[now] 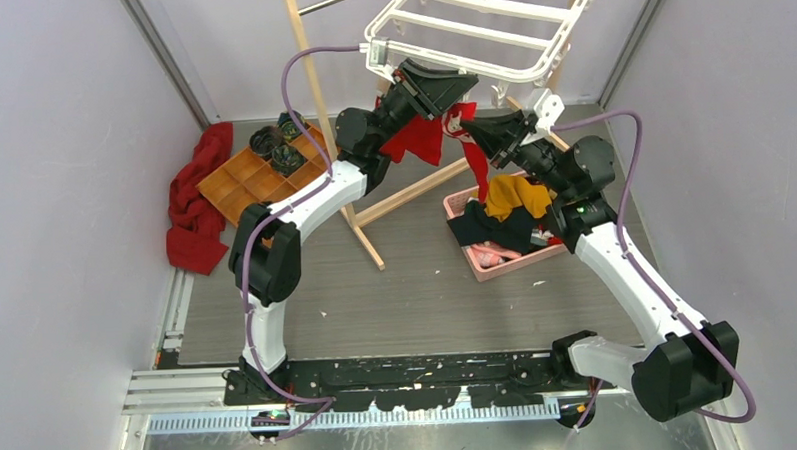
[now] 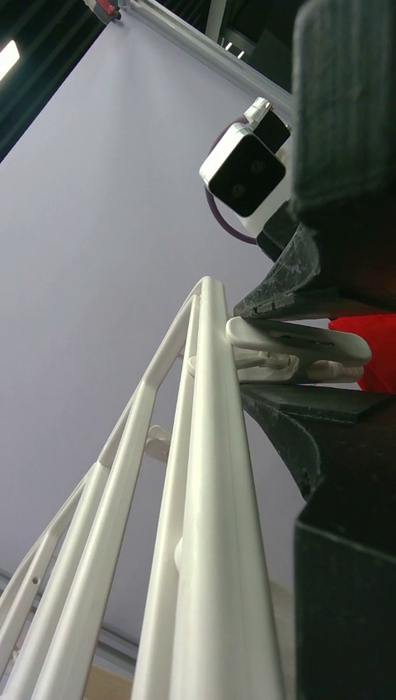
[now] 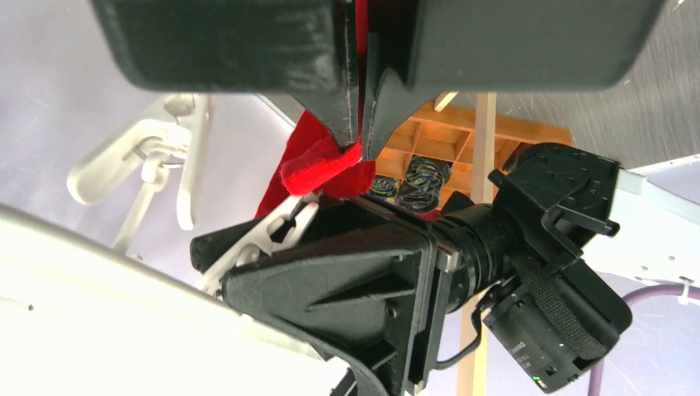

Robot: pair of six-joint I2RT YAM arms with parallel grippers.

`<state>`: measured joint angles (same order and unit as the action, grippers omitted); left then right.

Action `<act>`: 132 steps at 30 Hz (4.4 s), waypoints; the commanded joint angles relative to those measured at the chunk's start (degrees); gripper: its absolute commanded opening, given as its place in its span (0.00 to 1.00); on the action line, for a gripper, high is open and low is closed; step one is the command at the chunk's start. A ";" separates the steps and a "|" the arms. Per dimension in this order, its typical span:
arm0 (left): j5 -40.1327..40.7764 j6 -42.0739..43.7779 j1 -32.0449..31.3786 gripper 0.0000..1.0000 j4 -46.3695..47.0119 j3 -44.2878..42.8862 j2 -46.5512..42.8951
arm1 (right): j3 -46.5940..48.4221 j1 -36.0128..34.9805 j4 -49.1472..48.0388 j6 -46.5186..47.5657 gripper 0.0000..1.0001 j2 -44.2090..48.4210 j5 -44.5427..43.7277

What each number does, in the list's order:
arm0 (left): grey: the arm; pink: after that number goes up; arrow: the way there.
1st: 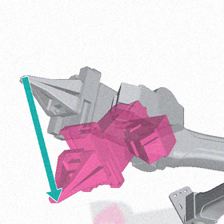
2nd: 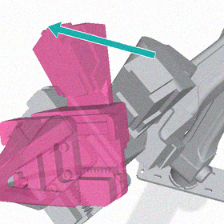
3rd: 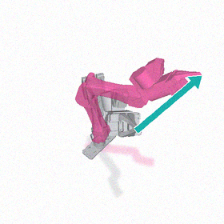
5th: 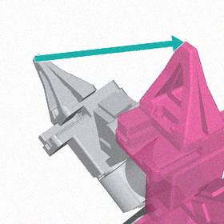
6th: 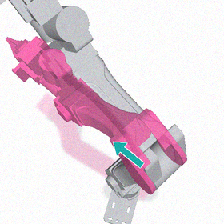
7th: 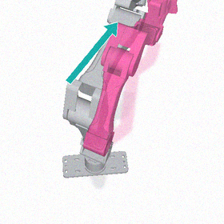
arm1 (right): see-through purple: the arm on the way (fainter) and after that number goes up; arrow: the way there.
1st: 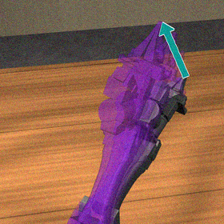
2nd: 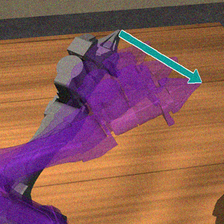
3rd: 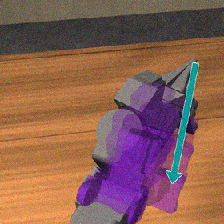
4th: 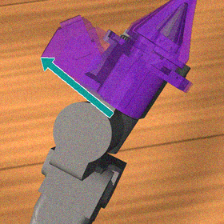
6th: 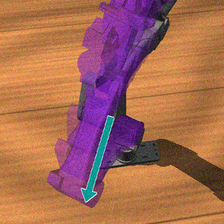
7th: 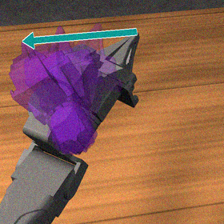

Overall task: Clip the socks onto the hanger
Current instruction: Clamp the sock onto the hanger, then pick up the sock from the bin.

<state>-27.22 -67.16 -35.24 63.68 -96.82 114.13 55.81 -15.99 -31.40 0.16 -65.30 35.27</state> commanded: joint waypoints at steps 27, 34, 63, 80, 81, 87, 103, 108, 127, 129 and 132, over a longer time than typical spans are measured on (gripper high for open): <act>1.57 -3.24 1.41 0.00 3.33 -0.57 1.01 | 4.68 0.91 -2.94 2.05 0.01 -1.23 1.57; 1.63 -3.57 1.43 0.00 3.46 -0.56 1.02 | 5.92 1.90 -3.59 1.16 0.01 -2.62 1.64; 2.90 -3.93 1.41 0.40 4.26 -0.10 1.06 | 6.43 2.89 -4.91 -5.43 0.01 -3.82 -1.53; 5.83 5.43 1.47 0.86 -3.52 12.15 -9.68 | 2.35 2.85 -1.98 -6.21 0.23 0.21 -1.42; 6.06 6.47 1.48 0.86 -4.50 13.59 -10.99 | 1.91 2.82 -1.25 -6.11 0.26 0.70 -1.24; 6.50 13.23 1.41 0.94 -14.22 19.26 -18.31 | 0.00 3.07 3.82 -4.61 0.47 3.85 1.04; 9.15 28.50 1.45 1.00 -51.79 16.38 -26.95 | -1.58 3.65 25.83 1.79 0.74 13.47 6.82; 10.87 36.49 0.61 1.00 -60.49 12.55 -26.68 | 0.01 3.80 30.86 2.73 0.79 13.53 4.75; 7.80 31.76 -0.23 1.00 -52.82 5.65 -22.38 | 5.82 5.94 12.84 -19.08 0.74 5.47 -7.35; 7.95 30.67 -0.26 1.00 -53.17 5.38 -22.43 | 6.18 6.17 10.45 -21.40 0.71 5.08 -8.60; 8.89 30.99 -0.24 1.00 -55.21 4.62 -22.87 | 6.57 6.50 7.60 -23.99 0.70 4.67 -9.22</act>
<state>-19.00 -33.54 -35.62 6.70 -89.03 91.85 59.16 -10.02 -15.27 -17.69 -60.66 28.75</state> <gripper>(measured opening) 0.996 0.709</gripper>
